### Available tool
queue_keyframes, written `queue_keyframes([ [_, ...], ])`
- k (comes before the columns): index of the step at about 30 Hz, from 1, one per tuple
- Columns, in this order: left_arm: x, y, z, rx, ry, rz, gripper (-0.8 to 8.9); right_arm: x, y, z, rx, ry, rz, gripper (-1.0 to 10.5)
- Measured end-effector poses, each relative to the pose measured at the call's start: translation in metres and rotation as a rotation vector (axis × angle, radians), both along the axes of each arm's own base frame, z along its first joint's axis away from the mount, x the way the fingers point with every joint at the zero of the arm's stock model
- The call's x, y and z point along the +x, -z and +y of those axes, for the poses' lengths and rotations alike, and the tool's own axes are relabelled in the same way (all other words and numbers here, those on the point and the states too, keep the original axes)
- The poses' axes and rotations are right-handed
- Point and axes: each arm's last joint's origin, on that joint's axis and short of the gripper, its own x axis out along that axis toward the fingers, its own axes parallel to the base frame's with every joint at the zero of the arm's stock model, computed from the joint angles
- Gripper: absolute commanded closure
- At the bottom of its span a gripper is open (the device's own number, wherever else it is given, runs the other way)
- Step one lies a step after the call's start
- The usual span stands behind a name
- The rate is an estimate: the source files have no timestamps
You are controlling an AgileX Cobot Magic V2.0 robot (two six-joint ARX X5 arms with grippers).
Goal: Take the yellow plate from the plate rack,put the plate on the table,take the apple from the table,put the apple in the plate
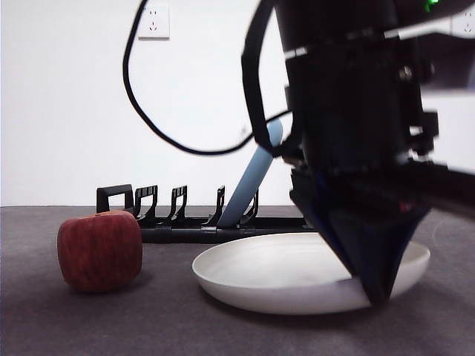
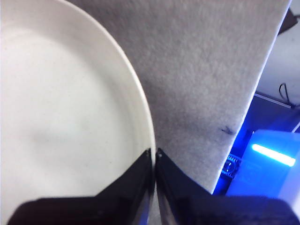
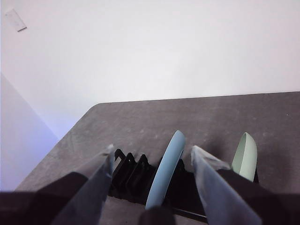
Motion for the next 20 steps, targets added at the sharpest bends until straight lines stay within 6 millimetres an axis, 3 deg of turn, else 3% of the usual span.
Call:
queue_keyframes([
  [2, -0.001, 0.000, 0.000, 0.002, 0.004, -0.002, 7.41, 0.000, 0.000, 0.000, -0.001, 0.000, 0.000, 6.6],
  [4, -0.001, -0.001, 0.000, -0.006, 0.005, 0.001, 5.42, 0.000, 0.000, 0.000, -0.009, -0.002, -0.005, 6.6],
  [6, -0.001, -0.001, 0.000, -0.008, 0.005, 0.003, 4.14, 0.000, 0.000, 0.000, -0.020, -0.005, -0.012, 6.6],
  [11, -0.002, -0.017, 0.004, -0.047, 0.004, -0.016, 4.05, 0.000, 0.000, 0.000, -0.035, -0.008, -0.020, 6.6],
  [16, -0.005, -0.082, 0.026, -0.222, -0.038, -0.139, 4.05, 0.000, 0.000, 0.002, -0.050, -0.023, -0.034, 6.6],
  [20, 0.002, -0.137, 0.063, -0.351, -0.132, -0.252, 4.06, 0.000, -0.003, 0.003, -0.053, -0.025, -0.064, 6.4],
])
